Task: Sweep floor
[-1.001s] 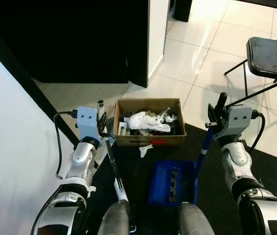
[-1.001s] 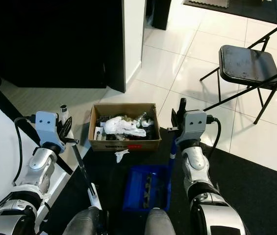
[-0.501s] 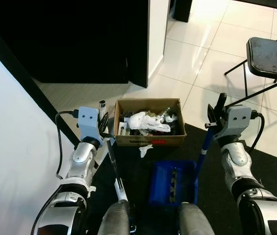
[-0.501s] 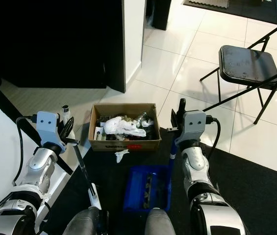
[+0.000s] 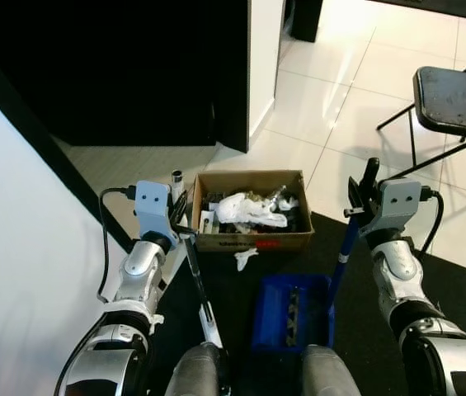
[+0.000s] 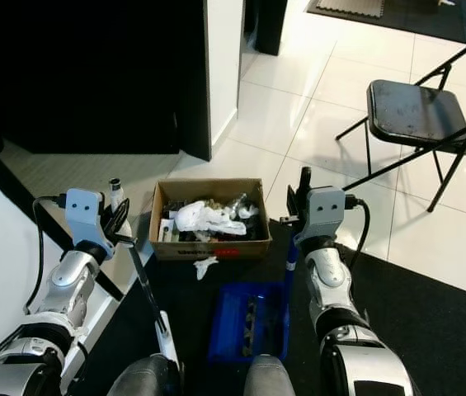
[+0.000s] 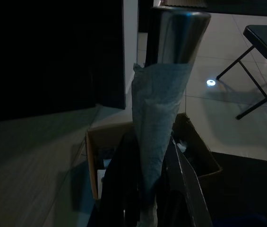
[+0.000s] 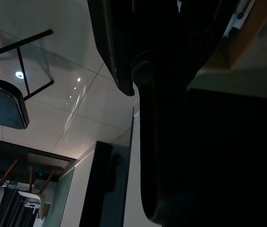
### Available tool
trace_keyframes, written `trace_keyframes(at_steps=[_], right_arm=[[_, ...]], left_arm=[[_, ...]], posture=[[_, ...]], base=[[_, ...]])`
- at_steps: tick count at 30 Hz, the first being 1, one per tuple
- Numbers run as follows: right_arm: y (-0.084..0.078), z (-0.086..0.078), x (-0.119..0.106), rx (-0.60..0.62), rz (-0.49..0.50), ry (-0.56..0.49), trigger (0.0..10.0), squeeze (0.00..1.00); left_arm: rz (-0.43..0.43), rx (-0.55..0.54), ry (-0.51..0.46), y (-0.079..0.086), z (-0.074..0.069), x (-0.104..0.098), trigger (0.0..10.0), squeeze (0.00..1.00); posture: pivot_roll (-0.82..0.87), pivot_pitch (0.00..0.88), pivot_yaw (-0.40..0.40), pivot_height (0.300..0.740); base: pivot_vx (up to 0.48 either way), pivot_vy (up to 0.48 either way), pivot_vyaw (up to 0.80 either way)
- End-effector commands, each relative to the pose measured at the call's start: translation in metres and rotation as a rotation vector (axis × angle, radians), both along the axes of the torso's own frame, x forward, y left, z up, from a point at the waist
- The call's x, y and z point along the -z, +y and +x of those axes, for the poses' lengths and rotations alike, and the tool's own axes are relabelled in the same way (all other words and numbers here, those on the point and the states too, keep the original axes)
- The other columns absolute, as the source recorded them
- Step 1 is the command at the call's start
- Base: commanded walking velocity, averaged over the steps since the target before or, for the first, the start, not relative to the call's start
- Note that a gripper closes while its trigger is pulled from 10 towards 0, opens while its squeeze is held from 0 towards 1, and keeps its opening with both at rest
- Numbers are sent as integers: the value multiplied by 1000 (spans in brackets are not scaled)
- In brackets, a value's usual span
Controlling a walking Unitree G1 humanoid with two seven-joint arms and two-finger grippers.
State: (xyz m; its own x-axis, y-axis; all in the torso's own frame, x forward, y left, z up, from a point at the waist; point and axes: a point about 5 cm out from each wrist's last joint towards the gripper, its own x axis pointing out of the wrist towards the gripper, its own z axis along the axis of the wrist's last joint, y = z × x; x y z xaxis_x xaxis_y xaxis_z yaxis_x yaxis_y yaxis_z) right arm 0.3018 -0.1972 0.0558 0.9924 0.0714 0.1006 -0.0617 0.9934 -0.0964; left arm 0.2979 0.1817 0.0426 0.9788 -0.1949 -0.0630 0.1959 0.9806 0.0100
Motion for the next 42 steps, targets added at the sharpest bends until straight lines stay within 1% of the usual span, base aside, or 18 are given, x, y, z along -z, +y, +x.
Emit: trace_keyframes(at_steps=[1, 17, 21, 38, 42], right_arm=[[-1, 3, -4, -2, -4, -8, 10000, 0], [0, 3, -4, -7, -8, -9, 10000, 0], [0, 3, -4, -10, -8, -9, 10000, 0], [1, 5, -6, -13, -5, -15, 10000, 0], [1, 5, -6, -15, -4, -13, 10000, 0]], left_arm=[[-16, 1, -26, -2, 1, -4, 10000, 0], [-28, -1, -30, -1, -1, -3, 10000, 0], [-49, -12, -37, 1, -2, -3, 10000, 0], [-57, -17, -44, 3, -2, -5, 10000, 0], [-46, -46, -23, 7, -3, -3, 10000, 0]], posture=[[0, 0, 15, 740], [-1, 0, 10, 740], [-1, 0, 9, 740], [6, 0, 10, 740], [7, 1, 9, 740]], base=[[431, 0, 0], [427, 0, 0], [0, 0, 0], [0, 0, 0], [0, 0, 0]])
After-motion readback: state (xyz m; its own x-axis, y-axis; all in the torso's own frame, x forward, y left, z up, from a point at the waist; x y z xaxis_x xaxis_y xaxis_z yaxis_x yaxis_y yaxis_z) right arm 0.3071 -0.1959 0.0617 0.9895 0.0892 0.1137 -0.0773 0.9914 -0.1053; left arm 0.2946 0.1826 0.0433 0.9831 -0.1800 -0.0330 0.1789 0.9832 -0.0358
